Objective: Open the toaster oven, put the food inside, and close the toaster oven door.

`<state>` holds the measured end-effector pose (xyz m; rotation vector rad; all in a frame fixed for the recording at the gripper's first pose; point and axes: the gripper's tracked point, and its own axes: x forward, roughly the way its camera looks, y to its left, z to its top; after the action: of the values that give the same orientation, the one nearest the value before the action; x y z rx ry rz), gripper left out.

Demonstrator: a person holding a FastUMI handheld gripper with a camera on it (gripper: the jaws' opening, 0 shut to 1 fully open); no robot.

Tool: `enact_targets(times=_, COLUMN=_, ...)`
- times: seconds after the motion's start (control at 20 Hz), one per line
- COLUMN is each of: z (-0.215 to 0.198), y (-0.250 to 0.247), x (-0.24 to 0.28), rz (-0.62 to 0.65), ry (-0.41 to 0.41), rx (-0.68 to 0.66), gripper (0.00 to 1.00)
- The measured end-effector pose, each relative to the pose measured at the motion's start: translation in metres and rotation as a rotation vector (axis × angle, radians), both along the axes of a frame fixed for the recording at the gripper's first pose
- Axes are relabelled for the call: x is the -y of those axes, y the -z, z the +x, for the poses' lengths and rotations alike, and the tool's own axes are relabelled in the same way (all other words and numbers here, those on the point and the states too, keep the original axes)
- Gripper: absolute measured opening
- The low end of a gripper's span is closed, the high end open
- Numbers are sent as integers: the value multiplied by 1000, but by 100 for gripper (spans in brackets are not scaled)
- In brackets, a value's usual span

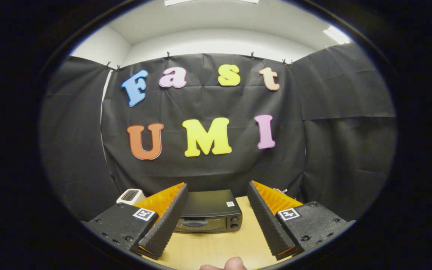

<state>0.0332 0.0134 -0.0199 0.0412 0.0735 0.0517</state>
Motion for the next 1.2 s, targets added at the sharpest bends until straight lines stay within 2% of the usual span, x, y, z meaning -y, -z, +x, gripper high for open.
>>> enact_targets(times=0.35, z=60, y=44, x=-25, rz=-17, ry=-90, rx=-63, gripper=100)
enact_targets(times=0.8, z=148, y=166, x=-84, rz=-5, ry=-200, rx=-243, gripper=100)
enact_targets(times=1.2, z=185, y=265, x=-104, rz=-41, ry=-179, rx=-412, gripper=100)
